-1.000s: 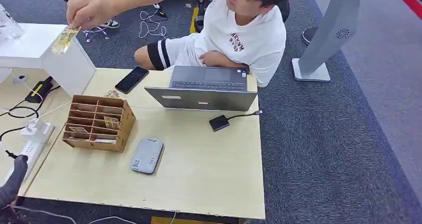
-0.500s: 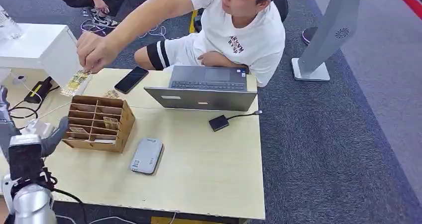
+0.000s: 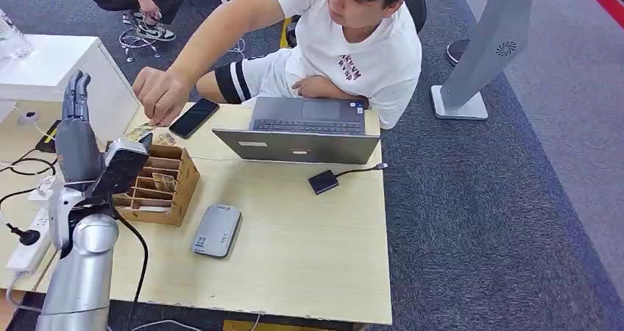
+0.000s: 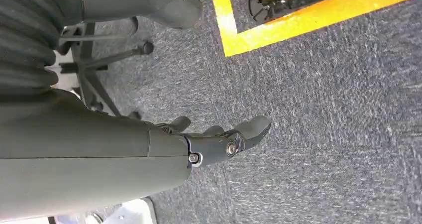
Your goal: Pass the card to the sensor for recognition and then transmit it.
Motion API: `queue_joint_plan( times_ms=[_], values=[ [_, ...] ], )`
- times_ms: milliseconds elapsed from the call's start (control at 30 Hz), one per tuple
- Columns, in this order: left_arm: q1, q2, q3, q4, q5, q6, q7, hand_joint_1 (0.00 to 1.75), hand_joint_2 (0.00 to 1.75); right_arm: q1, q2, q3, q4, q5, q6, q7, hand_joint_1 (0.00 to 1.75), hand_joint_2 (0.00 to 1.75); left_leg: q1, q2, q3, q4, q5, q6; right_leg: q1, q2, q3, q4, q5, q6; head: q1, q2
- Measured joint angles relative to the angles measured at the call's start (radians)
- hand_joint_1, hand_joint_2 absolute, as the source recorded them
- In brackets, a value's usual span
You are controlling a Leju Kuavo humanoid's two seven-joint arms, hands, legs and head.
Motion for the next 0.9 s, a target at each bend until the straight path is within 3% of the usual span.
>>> queue_joint_plan(
  times_ms=[433,533,667,733,767,900],
  values=[
    [-0.026,0.008,-0.021,0.023,-0.026,0.008,0.012,0.0,1.75,0.0,0.0,0.006,0.001,0.009,0.005,0.003,0.0,1.75,0.0,0.0,0.0,0.0,0.0,0.0,0.0,0.0,0.0,0.0,0.0,0.0,0.0,0.0],
    [-0.111,0.044,-0.1,0.107,-0.126,0.037,0.062,0.0,1.75,0.0,0.001,0.029,0.002,0.034,0.009,0.016,0.0,1.75,0.0,0.001,0.0,0.0,0.0,0.0,0.0,0.001,0.0,0.0,0.0,0.0,0.0,0.0],
    [-0.321,0.16,-0.296,0.327,-0.39,0.124,0.205,0.0,1.75,0.0,0.009,0.097,0.01,0.125,0.013,0.053,0.0,1.75,0.0,0.0,0.0,0.0,0.001,-0.001,0.0,0.001,0.0,0.001,0.0,0.0,0.0,0.0],
    [-0.34,0.169,-0.313,0.351,-0.423,0.134,0.225,0.0,1.75,0.001,0.01,0.105,0.011,0.139,0.016,0.056,0.0,1.75,0.0,0.0,0.0,0.0,0.001,-0.001,0.0,0.001,0.0,0.001,0.0,0.0,0.0,0.0],
    [-0.347,0.172,-0.321,0.36,-0.429,0.136,0.228,1.75,1.75,0.001,0.01,0.11,0.011,0.143,0.017,0.057,0.0,1.75,0.0,0.0,0.0,0.0,0.001,-0.001,0.0,0.0,0.0,0.001,0.0,0.0,0.0,0.0],
    [-0.367,0.18,-0.342,0.39,-0.435,0.142,0.233,1.75,1.75,0.001,0.012,0.118,0.012,0.149,0.021,0.061,0.0,1.75,0.0,0.0,0.0,0.0,0.001,-0.001,0.0,0.001,0.0,0.001,0.0,0.0,0.0,0.0]
  ],
)
